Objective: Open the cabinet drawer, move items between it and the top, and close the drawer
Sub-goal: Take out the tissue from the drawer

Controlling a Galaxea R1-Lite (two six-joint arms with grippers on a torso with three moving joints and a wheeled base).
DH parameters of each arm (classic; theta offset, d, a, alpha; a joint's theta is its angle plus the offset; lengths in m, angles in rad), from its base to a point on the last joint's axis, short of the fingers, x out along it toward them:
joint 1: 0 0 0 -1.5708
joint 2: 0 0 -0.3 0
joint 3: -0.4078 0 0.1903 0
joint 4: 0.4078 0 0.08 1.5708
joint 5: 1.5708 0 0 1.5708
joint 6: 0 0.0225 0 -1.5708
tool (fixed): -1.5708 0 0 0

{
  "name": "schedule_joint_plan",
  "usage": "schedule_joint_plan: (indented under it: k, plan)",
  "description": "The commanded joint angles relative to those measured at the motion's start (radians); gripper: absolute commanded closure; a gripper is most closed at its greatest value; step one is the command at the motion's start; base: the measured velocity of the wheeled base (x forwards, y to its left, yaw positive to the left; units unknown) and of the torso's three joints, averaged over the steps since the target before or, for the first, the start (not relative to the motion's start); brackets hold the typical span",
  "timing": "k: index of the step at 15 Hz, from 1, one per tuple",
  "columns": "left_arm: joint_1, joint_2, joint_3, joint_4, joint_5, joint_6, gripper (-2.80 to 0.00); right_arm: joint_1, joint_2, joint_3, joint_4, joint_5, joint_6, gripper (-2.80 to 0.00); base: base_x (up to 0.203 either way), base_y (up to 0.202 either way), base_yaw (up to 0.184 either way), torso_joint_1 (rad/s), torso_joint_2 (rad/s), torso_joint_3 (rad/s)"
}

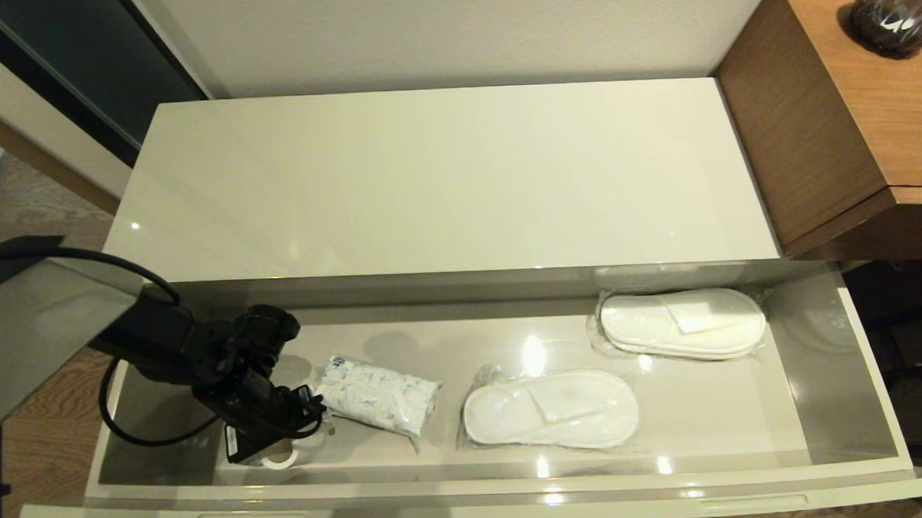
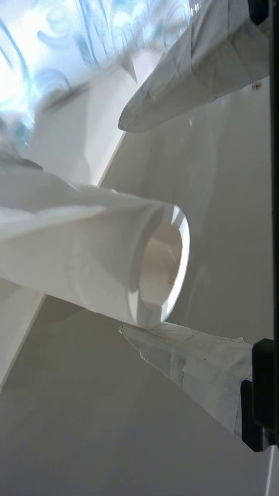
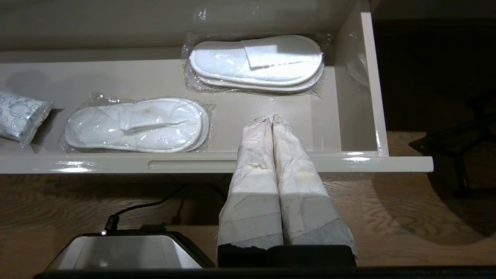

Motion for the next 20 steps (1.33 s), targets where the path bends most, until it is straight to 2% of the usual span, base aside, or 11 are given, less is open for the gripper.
schedule_joint_plan:
  k: [1, 10, 12, 15, 17, 18, 20]
  plan:
    - [0.000, 0.011, 0.000, 0.001, -0.001, -0.004, -2.80, 0.000, -0.002, 0.000, 0.000, 0.000, 0.000, 0.00, 0.000, 0.000, 0.000, 0.000, 0.00, 0.000]
    - [0.002, 0.017, -0.016, -0.025, 0.002, -0.030, -2.80, 0.000, -0.002, 0.000, 0.000, 0.000, 0.000, 0.00, 0.000, 0.000, 0.000, 0.000, 0.00, 0.000]
    - [0.000, 0.005, 0.004, -0.063, 0.011, -0.067, -2.80, 0.000, -0.002, 0.002, 0.000, 0.000, 0.000, 0.00, 0.000, 0.000, 0.000, 0.000, 0.00, 0.000]
    - [0.000, -0.001, 0.048, -0.093, 0.015, -0.075, -2.80, 0.000, -0.002, 0.000, 0.000, 0.000, 0.000, 0.00, 0.000, 0.000, 0.000, 0.000, 0.00, 0.000]
    - [-0.005, 0.000, 0.120, -0.217, 0.036, -0.083, -2.80, 0.000, -0.002, 0.002, 0.000, 0.000, 0.000, 0.00, 0.000, 0.000, 0.000, 0.000, 0.00, 0.000]
    - [-0.007, 0.001, 0.125, -0.234, 0.049, -0.085, -2.80, 0.000, 0.000, 0.001, 0.000, 0.000, 0.000, 0.00, 0.000, 0.000, 0.000, 0.000, 0.00, 0.000]
    - [-0.018, 0.012, 0.152, -0.326, 0.135, -0.083, -2.80, 0.000, -0.002, 0.001, 0.000, 0.000, 0.000, 0.00, 0.000, 0.000, 0.000, 0.000, 0.00, 0.000]
